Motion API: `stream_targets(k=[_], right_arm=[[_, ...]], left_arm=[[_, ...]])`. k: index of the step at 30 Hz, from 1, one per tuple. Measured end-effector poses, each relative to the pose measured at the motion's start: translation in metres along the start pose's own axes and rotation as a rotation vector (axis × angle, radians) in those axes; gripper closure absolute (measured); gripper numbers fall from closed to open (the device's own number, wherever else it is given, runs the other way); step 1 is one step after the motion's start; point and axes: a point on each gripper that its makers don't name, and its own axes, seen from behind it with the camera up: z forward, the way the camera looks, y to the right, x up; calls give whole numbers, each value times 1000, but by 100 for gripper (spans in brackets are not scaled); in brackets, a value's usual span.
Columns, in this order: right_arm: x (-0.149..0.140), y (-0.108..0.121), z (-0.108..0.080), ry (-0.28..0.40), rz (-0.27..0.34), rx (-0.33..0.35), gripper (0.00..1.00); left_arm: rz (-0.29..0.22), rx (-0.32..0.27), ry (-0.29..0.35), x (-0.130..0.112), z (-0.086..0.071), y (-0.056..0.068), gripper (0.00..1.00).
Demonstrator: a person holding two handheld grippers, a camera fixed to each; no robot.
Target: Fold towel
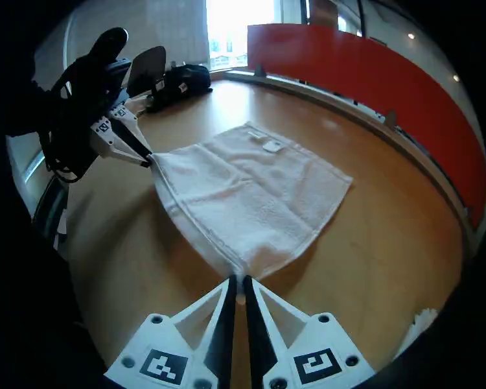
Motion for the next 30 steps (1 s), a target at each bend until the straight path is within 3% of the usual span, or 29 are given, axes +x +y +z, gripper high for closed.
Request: stream_targets(k=[17, 30], right_arm=[[16, -11, -41, 22, -3, 30, 90], [28, -20, -66, 29, -13, 56, 90]], left_arm=[[-52, -47, -14, 3, -30, 27, 83], [-98, -60, -21, 12, -58, 36, 83]])
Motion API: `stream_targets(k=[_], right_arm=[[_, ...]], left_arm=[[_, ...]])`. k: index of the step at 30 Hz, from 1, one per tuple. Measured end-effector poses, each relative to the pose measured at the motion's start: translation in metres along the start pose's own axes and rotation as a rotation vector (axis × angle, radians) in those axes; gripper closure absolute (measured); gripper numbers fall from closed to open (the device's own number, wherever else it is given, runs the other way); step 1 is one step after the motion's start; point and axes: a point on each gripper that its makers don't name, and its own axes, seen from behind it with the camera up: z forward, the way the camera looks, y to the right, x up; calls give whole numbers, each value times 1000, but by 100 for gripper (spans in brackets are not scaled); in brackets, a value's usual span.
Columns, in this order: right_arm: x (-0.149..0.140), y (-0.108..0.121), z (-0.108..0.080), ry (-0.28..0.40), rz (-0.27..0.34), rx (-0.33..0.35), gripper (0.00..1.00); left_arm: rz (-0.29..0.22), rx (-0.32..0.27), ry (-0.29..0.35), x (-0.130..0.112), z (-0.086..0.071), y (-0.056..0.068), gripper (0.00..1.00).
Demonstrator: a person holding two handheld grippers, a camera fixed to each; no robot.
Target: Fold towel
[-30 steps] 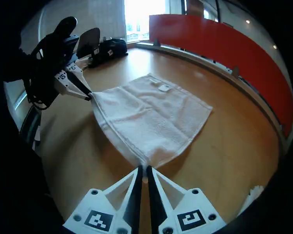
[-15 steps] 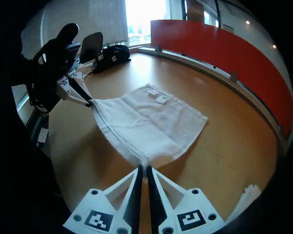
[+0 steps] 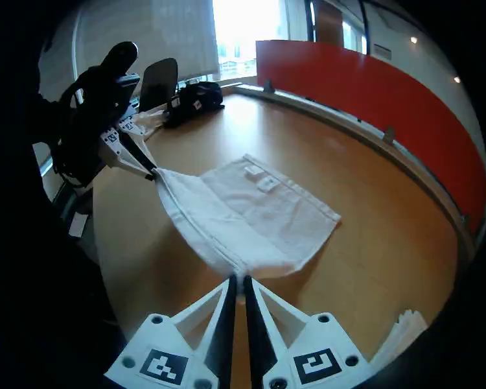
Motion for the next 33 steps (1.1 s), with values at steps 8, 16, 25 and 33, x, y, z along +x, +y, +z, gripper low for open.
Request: stream_targets(k=[8, 16, 25, 33], right_arm=[[10, -10, -8, 12, 2, 22, 90], [16, -17, -19, 19, 1, 32, 90], [17, -18, -25, 18, -6, 42, 90], [22, -8, -20, 21, -14, 31, 90]], left_arm=[[-8, 7, -10, 0, -9, 0, 83], [-17, -4, -8, 4, -22, 2, 83], [-37, -8, -3, 4, -31, 7, 83], [-40, 9, 8, 15, -25, -1, 83]])
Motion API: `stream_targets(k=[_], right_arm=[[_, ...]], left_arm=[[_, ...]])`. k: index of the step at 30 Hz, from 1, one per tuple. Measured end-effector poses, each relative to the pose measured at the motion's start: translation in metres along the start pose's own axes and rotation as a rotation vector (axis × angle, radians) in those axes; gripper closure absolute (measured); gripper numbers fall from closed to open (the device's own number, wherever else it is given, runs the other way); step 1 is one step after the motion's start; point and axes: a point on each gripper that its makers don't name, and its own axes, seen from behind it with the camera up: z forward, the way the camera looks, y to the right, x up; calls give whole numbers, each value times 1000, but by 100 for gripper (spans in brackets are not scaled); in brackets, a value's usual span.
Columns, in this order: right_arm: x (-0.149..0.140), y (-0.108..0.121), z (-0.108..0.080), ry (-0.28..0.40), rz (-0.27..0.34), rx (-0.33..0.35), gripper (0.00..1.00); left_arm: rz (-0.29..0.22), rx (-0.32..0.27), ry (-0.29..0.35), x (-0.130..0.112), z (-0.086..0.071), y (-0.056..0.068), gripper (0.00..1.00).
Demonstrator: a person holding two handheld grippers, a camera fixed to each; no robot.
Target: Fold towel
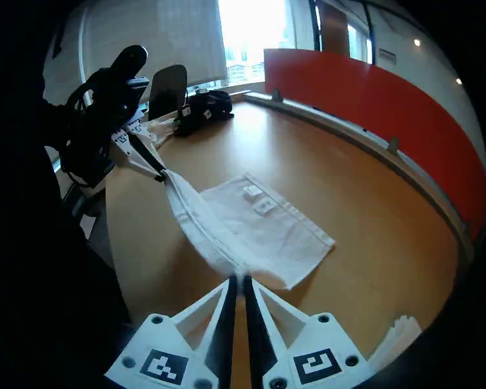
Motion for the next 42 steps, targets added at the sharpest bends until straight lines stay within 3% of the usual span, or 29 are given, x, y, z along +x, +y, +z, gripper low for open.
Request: stream_targets(k=[21, 30, 42], right_arm=[[26, 69, 35, 3, -50, -56, 90], [22, 81, 54, -23, -51, -55, 90], [7, 97, 78, -55, -3, -60, 90]], left_arm=[[10, 49, -1, 46, 37, -41, 83], [-5, 49, -19, 49, 56, -54, 83], [-29, 56, -41, 44, 83, -65, 83]])
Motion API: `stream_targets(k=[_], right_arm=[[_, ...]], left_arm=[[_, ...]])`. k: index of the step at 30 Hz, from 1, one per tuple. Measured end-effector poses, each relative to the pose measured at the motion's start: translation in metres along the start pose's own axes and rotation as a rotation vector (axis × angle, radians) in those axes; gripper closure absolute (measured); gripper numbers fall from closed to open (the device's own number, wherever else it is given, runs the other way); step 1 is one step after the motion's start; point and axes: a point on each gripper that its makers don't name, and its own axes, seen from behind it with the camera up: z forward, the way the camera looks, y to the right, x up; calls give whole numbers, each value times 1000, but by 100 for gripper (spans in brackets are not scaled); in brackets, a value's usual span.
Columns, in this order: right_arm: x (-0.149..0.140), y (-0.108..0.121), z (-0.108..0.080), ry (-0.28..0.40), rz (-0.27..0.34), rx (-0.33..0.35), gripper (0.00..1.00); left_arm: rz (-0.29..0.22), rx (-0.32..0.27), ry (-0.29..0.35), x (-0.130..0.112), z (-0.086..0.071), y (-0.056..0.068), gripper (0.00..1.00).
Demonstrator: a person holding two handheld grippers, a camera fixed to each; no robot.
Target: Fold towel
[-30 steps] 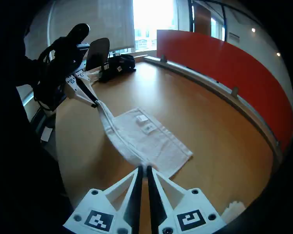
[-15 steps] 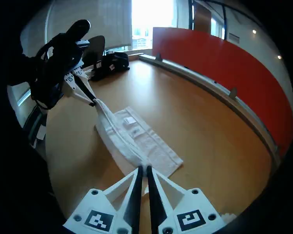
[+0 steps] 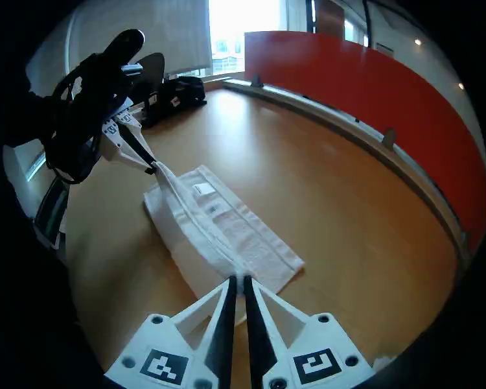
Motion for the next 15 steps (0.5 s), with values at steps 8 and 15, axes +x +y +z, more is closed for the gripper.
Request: stream_targets(k=[8, 15], right_arm=[[-6, 11, 17, -16, 27, -8, 90], [-12, 24, 33, -30, 66, -33, 90]], left_arm=[[1, 22, -8, 2, 17, -9, 83], [-10, 50, -4, 10, 31, -18, 81]])
